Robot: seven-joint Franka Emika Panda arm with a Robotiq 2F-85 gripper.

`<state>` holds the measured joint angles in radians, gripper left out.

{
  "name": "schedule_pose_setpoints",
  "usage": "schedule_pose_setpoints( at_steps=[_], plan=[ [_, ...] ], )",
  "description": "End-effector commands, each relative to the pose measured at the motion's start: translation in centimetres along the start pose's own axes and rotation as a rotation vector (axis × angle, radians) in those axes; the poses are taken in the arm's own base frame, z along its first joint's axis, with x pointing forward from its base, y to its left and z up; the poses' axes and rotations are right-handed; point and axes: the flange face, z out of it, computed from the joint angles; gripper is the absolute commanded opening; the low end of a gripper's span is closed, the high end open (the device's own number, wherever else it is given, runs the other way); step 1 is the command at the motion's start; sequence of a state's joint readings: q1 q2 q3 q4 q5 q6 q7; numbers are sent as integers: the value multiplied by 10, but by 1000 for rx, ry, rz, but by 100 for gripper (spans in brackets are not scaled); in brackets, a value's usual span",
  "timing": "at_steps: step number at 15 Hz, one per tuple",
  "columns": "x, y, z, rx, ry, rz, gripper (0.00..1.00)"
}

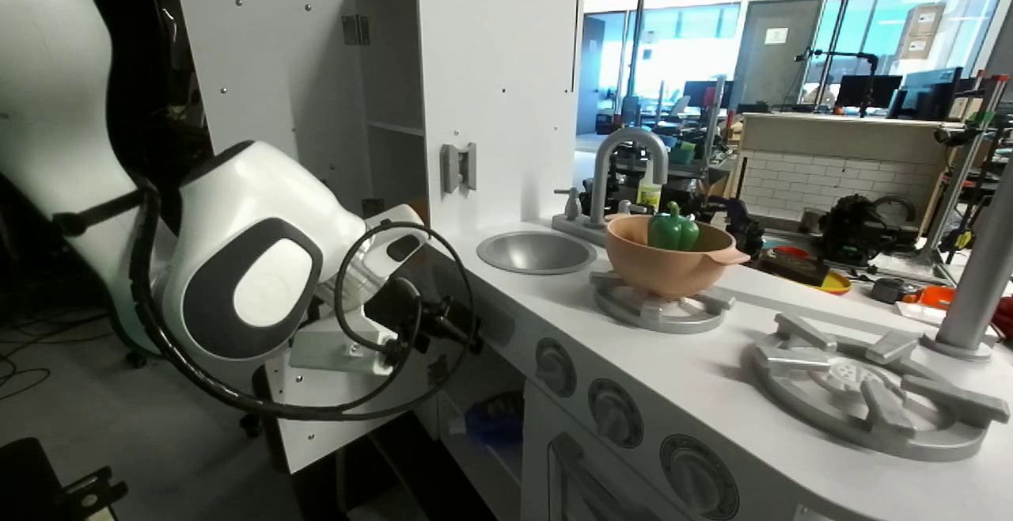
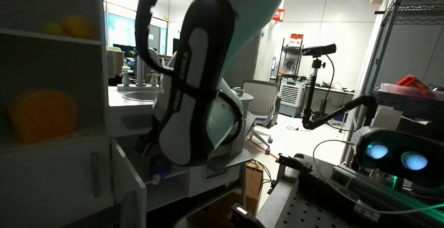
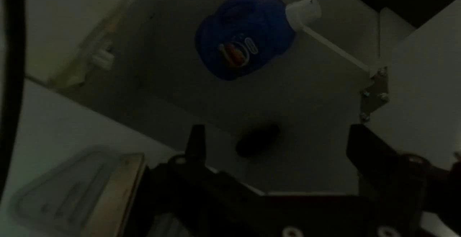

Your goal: Open the second cabinet door from the left, put the blue bottle and green pepper inside it, and then close the cabinet door

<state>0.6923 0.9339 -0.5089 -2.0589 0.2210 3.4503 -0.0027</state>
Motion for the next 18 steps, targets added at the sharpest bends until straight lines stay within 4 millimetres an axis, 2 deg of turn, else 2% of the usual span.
schedule_pose_setpoints(
  at_steps=[1,5,9,10,12,13,15,16,17,18],
  plan=[
    [17,45,-56,43,-64,-19,100],
    [49,91,-106,67,-154,-20,100],
    [101,150,-158,66,-231,-56,100],
    [114,171,-170,69,-247,-75,100],
    [132,187,-184,126,-311,-105,100],
    [144,206,-189,154,-334,-126,100],
    [163,222,-195,198,-402,-170,100],
    [174,240,-193,212,-432,-173,100],
    [183,249,-196,221,-466,-182,100],
    [195,258,-206,214,-497,-179,100]
  ],
)
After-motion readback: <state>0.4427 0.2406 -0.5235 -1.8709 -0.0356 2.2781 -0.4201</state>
